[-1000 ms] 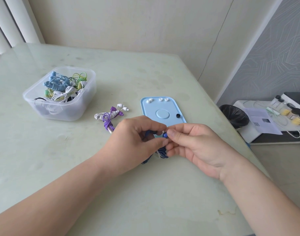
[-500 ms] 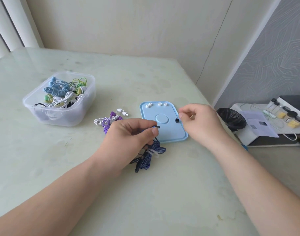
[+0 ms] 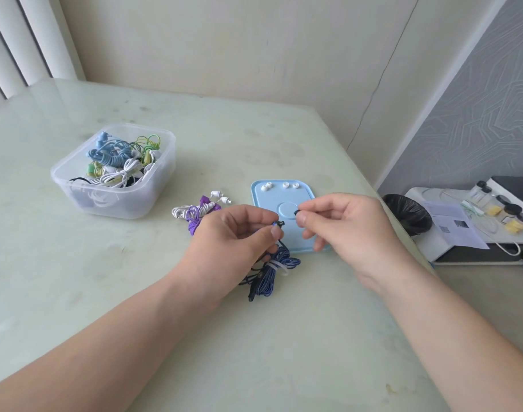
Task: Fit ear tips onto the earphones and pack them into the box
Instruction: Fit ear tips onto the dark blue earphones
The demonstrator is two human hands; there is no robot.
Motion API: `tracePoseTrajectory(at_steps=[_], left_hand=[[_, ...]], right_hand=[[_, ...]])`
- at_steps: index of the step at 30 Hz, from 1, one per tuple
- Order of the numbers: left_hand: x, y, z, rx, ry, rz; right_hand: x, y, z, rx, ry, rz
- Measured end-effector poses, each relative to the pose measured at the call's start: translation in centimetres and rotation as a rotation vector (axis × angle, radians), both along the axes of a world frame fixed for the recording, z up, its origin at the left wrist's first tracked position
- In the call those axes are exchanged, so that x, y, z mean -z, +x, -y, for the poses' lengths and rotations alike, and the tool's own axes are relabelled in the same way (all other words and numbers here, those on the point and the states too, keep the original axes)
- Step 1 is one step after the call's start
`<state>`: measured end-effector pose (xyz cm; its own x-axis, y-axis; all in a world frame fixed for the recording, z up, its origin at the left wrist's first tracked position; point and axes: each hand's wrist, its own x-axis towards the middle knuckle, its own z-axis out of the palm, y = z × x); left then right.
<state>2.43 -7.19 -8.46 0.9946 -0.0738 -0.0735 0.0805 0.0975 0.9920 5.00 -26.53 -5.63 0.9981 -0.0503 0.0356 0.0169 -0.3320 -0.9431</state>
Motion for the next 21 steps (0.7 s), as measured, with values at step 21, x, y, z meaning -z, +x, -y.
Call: tracePoseTrajectory(at_steps=[21], left_hand=[[0.3,-0.2,0.3,0.059,0.086,0.111]], right_hand=[[2.1,-2.4,-0.7,-0.117,0.520,-0.158]])
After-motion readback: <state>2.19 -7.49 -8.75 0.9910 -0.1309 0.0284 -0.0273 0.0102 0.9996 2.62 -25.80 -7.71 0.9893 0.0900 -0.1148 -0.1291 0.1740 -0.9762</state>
